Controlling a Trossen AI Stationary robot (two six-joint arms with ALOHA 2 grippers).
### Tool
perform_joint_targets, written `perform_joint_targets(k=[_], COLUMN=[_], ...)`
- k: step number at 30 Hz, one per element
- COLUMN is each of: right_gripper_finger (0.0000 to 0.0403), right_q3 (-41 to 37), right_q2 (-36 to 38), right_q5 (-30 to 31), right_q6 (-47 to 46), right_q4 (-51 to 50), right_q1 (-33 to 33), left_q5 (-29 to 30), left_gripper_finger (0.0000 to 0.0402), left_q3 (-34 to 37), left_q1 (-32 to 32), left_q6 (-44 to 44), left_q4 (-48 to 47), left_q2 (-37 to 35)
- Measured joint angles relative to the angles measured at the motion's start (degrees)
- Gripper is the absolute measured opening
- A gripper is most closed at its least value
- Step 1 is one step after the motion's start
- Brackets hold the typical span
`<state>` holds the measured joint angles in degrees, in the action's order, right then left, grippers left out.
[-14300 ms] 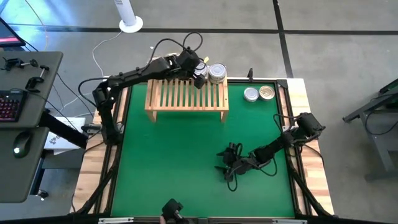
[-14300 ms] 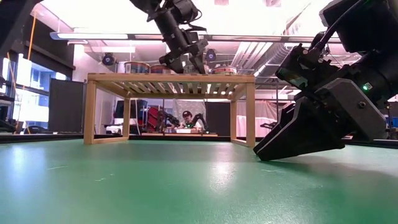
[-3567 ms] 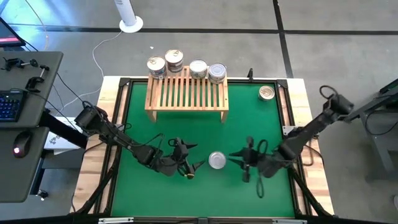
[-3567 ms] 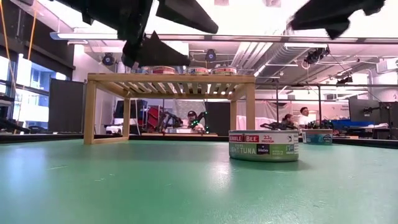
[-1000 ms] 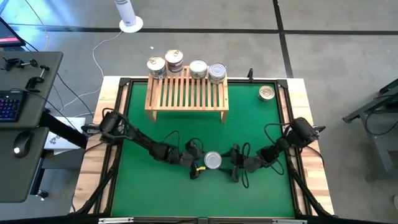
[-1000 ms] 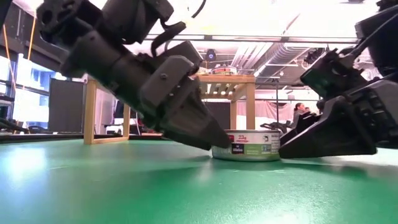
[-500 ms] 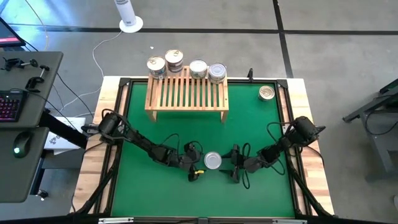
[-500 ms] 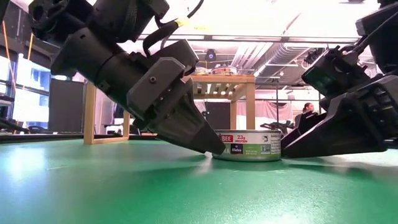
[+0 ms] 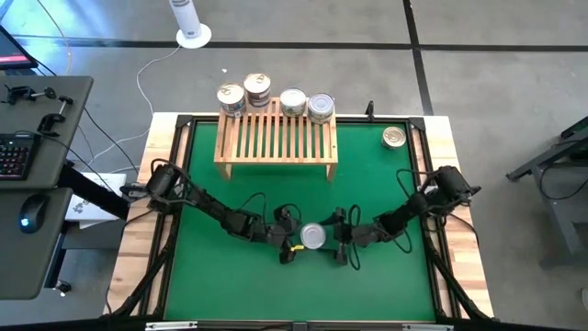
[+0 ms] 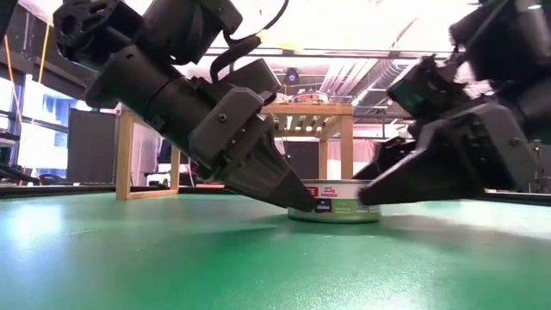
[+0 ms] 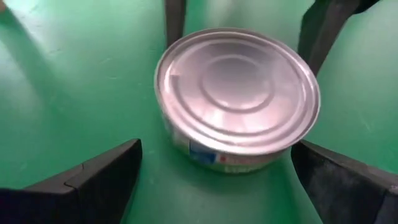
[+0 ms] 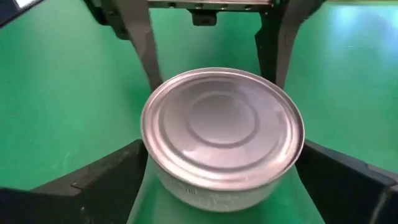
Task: Stack canned seafood by type on shelf
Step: Put the green white tuna can on the shelf
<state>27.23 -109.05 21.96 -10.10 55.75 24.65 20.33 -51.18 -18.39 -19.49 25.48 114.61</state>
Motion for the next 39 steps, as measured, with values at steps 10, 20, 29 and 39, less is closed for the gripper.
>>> perform_joint_targets(k=[10,20,29,39], right_gripper_finger=[0.0394,0.0358,0.0341,0.0323], right_q3=[4.88,4.47,4.49,4.49], right_q2=[0.01,0.06,0.0,0.04], right_q5=[-7.68,-6.85,-2.39,-6.13], right_q6=[4.15,3.47,2.03,-2.61], right_q4=[-6.91,-6.89,-10.03,-10.5], right_q1=[-4.19,-3.81,-0.99,-1.58], left_q5=[-2.47,-0.93,0.48,1.29], left_gripper_finger=[0.0397,0.0397,0.0397,0.0397], left_q3=[0.07,0.09,-0.24,-0.17], left_q1=[1.97,0.83,-2.18,-3.67], left_q6=[2.43,1.61,-4.45,-5.74], left_q4=[3.25,4.07,0.17,-0.87], left_q2=[1.44,1.79,1.36,1.33])
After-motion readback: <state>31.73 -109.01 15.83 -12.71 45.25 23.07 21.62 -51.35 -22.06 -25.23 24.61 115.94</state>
